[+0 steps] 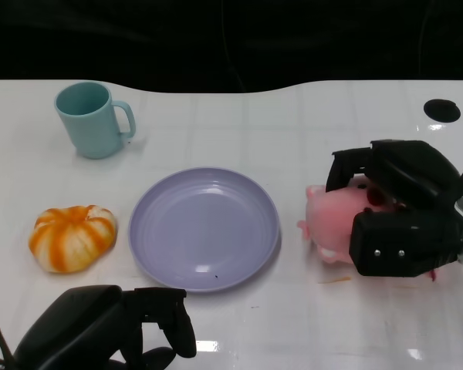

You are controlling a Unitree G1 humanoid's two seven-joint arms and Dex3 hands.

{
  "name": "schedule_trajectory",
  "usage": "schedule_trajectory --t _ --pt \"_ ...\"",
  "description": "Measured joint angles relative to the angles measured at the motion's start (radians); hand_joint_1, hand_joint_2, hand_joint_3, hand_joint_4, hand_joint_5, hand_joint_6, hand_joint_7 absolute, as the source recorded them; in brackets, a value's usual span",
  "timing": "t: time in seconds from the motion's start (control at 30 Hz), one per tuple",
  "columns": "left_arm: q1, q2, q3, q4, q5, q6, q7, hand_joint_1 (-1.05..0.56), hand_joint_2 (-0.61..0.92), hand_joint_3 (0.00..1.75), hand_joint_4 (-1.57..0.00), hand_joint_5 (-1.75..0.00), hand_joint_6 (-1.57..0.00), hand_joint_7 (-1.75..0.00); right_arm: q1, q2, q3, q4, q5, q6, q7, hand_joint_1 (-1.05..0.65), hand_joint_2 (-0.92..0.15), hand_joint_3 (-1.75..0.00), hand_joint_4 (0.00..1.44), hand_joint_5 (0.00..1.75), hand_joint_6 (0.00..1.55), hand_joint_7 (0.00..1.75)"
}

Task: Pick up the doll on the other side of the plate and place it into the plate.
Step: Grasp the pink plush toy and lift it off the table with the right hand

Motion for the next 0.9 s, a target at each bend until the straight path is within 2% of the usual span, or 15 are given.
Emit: schedule_trajectory --t 0.17,0.5,0.67,0.9 --pt "0.001 0.000 0.000 0.000 -0.001 -0.001 0.000 -0.22 0.70 0.76 -0.69 -1.50 -0.72 -1.17 0.013 0.005 -0.032 -0.010 0.008 -0.010 -0.043 -0.15 -0.34 -1.31 0.93 1.75 0.74 1.74" --pt "0.002 0.001 0.000 0.000 0.000 -0.002 0.000 -0.22 0.70 0.74 -0.69 -1.49 -0.73 -1.16 0.014 0.027 -0.082 -0.068 0.061 -0.030 -0.059 -0.15 -0.30 -1.45 0.95 1.75 0.76 1.75" --pt "0.001 0.001 -0.002 0.003 0.003 -0.010 0.000 -0.22 0.69 0.75 -0.70 -1.48 -0.73 -1.16 -0.017 0.066 -0.086 -0.073 0.070 -0.046 -0.063 -0.15 -0.24 -1.54 0.94 1.75 0.76 1.75" --pt "0.001 -0.003 -0.019 0.009 0.011 -0.017 0.001 -0.21 0.69 0.76 -0.70 -1.49 -0.73 -1.17 -0.084 0.139 -0.084 -0.100 0.070 -0.026 -0.060 -0.14 -0.23 -1.56 0.91 1.75 0.73 1.75"
